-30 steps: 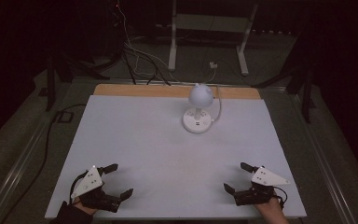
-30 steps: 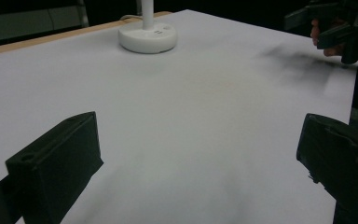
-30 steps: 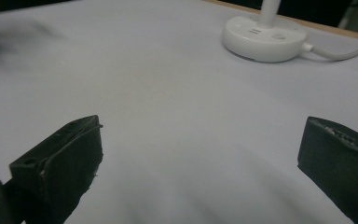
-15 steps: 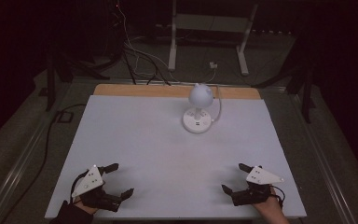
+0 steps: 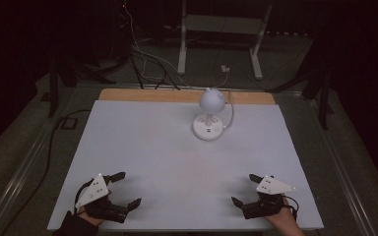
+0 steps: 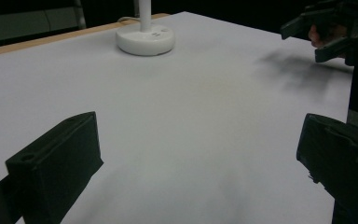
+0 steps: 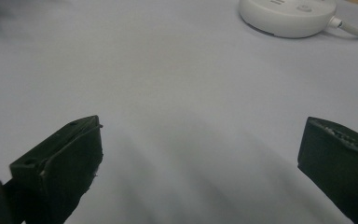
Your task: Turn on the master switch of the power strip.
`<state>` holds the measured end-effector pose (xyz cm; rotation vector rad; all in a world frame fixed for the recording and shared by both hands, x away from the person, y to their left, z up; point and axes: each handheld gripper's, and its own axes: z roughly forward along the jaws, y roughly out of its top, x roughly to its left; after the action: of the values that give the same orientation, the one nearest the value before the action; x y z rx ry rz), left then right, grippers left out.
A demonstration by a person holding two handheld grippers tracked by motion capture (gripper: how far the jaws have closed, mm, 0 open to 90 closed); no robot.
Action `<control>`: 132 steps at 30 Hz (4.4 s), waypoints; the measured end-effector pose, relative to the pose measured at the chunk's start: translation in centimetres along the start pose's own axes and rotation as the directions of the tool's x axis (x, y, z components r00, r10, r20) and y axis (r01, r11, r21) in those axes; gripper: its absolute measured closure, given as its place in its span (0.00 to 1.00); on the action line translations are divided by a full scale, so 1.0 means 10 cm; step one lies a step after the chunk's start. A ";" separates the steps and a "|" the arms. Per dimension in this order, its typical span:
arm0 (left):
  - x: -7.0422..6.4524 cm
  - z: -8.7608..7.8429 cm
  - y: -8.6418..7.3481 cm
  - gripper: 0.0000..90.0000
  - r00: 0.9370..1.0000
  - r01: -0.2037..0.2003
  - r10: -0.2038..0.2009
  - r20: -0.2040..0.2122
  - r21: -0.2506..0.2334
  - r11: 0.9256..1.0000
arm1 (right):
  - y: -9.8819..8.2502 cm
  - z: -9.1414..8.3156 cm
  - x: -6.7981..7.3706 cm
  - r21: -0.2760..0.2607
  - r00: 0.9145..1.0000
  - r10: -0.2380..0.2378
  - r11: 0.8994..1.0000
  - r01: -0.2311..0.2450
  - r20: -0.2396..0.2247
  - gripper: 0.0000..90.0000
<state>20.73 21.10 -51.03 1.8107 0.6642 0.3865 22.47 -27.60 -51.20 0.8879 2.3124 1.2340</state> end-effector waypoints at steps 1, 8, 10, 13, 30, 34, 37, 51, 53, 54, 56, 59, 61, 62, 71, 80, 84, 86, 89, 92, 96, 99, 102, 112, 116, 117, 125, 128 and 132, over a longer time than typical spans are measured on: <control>0.00 0.00 0.00 0.00 1.000 0.000 0.000 0.000 0.000 1.000 | 0.01 -0.01 0.01 0.002 1.000 0.003 1.000 -0.003 -0.004 0.00; -0.02 -0.02 0.00 0.00 1.000 -0.002 0.002 0.000 -0.013 1.000 | 0.12 -0.07 0.02 -0.014 0.999 0.029 0.999 -0.030 -0.021 0.00; -0.02 -0.02 0.01 0.00 1.000 0.000 0.000 0.003 -0.019 1.000 | 0.15 -0.08 0.04 -0.002 1.000 0.019 1.000 -0.019 -0.016 0.00; -0.02 -0.02 0.01 0.00 1.000 0.000 0.000 0.006 -0.018 1.000 | 0.20 -0.10 0.04 -0.011 1.000 0.020 1.000 -0.020 -0.017 0.00; -0.01 -0.04 0.01 0.00 1.000 0.008 -0.008 0.010 -0.024 1.000 | 0.55 -0.09 -0.05 -0.048 1.000 -0.004 0.999 0.004 -0.001 0.00; -0.02 -0.04 0.01 0.00 1.000 0.009 -0.009 0.010 -0.025 1.000 | 0.64 -0.05 -0.08 -0.053 1.000 -0.017 0.998 0.017 -0.003 0.00; -0.01 -0.04 0.01 0.00 1.000 0.012 -0.012 0.008 -0.026 1.000 | 0.70 0.00 -0.10 -0.059 1.000 -0.016 0.998 0.015 -0.016 0.00; -0.01 -0.05 0.01 0.00 1.000 0.014 -0.013 0.009 -0.028 1.000 | 0.88 0.22 -0.15 -0.057 0.999 -0.031 0.998 0.028 -0.041 0.02; -0.01 -0.05 0.01 0.00 1.000 0.014 -0.014 0.009 -0.029 0.999 | 0.90 0.25 -0.16 -0.056 0.999 -0.031 0.998 0.029 -0.044 0.02; -0.01 -0.05 0.01 0.00 1.000 0.014 -0.014 0.010 -0.029 0.999 | 0.91 0.27 -0.16 -0.058 0.998 -0.031 0.998 0.028 -0.047 0.02; -0.01 -0.05 0.01 0.00 1.000 0.014 -0.013 0.009 -0.027 1.000 | 0.93 0.30 -0.17 -0.056 0.998 -0.032 0.998 0.030 -0.047 0.02; -0.01 -0.05 0.01 0.00 1.000 0.013 -0.013 0.009 -0.028 1.000 | 0.96 0.35 -0.20 -0.053 0.998 -0.032 0.998 0.029 -0.053 0.02; -0.01 -0.05 0.01 0.00 1.000 0.014 -0.014 0.009 -0.028 1.000 | 0.98 0.38 -0.21 -0.053 0.998 -0.034 0.998 0.031 -0.055 0.02; -0.01 -0.05 0.01 0.00 1.000 0.014 -0.014 0.009 -0.028 1.000 | 0.99 0.40 -0.22 -0.052 0.998 -0.033 0.998 0.030 -0.056 0.02; -0.01 -0.05 0.01 0.00 1.000 0.014 -0.014 0.010 -0.027 1.000 | 1.09 0.54 -0.32 -0.056 0.997 -0.031 0.998 0.027 -0.066 0.02; -0.01 -0.05 0.01 0.00 1.000 0.014 -0.014 0.010 -0.028 1.000 | 1.15 0.68 -0.42 -0.049 0.997 -0.030 0.998 0.027 -0.068 0.02; -0.01 -0.06 0.00 0.00 1.000 0.013 -0.013 0.010 -0.027 1.000 | 1.14 0.74 -0.46 -0.045 0.997 -0.027 0.999 0.024 -0.068 0.02; -0.01 -0.05 0.00 0.00 1.000 0.013 -0.012 0.010 -0.027 1.000 | 1.14 0.76 -0.47 -0.043 0.998 -0.027 0.999 0.024 -0.065 0.02; -0.01 -0.05 0.00 0.00 1.000 0.015 -0.015 0.010 -0.027 1.000 | 1.14 0.82 -0.51 -0.030 0.998 -0.033 0.999 0.031 -0.050 0.02; -0.01 -0.06 0.00 0.00 1.000 0.015 -0.015 0.009 -0.026 1.000 | 1.14 0.89 -0.56 -0.025 0.998 -0.036 0.999 0.035 -0.053 0.02; -0.01 -0.05 0.00 0.00 1.000 0.018 -0.017 0.009 -0.027 0.999 | 1.14 0.95 -0.60 -0.018 0.998 -0.042 0.999 0.041 -0.046 0.02; -0.01 -0.06 0.00 0.00 1.000 0.018 -0.018 0.009 -0.028 0.999 | 1.14 1.02 -0.65 -0.006 0.998 -0.038 0.999 0.038 -0.043 0.02; 0.00 -0.05 0.00 0.00 1.000 0.018 -0.018 0.010 -0.028 0.999 | 1.15 1.07 -0.68 0.005 0.999 -0.035 0.999 0.036 -0.035 0.02; -0.02 -0.05 0.00 0.00 1.000 0.017 -0.016 0.013 -0.027 0.999 | 1.14 1.19 -0.82 0.027 1.000 0.006 1.000 -0.006 -0.010 0.05; -0.02 -0.04 0.00 0.00 1.000 0.017 -0.017 0.015 -0.024 1.000 | 1.13 1.23 -0.87 0.036 1.000 0.007 0.999 -0.008 0.006 0.08; -0.02 -0.04 0.00 0.00 1.000 0.017 -0.016 0.014 -0.022 1.000 | 1.13 1.25 -0.89 0.048 0.999 -0.020 0.999 0.017 0.048 0.14; -0.01 -0.04 -0.01 0.00 1.000 0.019 -0.018 0.014 -0.022 1.000 | 1.10 1.36 -0.96 0.059 0.998 0.001 0.998 -0.004 0.056 0.21; -0.01 -0.04 -0.01 0.00 1.000 0.021 -0.021 0.014 -0.020 1.000 | 1.10 1.39 -0.98 0.059 0.998 0.005 0.998 -0.009 0.064 0.25; -0.01 -0.04 -0.01 0.00 1.000 0.022 -0.022 0.014 -0.020 1.000 | 1.10 1.43 -0.99 0.059 0.997 0.011 0.998 -0.016 0.080 0.29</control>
<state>20.41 21.37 -50.99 1.7844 0.6680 0.3649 41.97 -21.17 -49.47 0.9573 2.2944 1.1190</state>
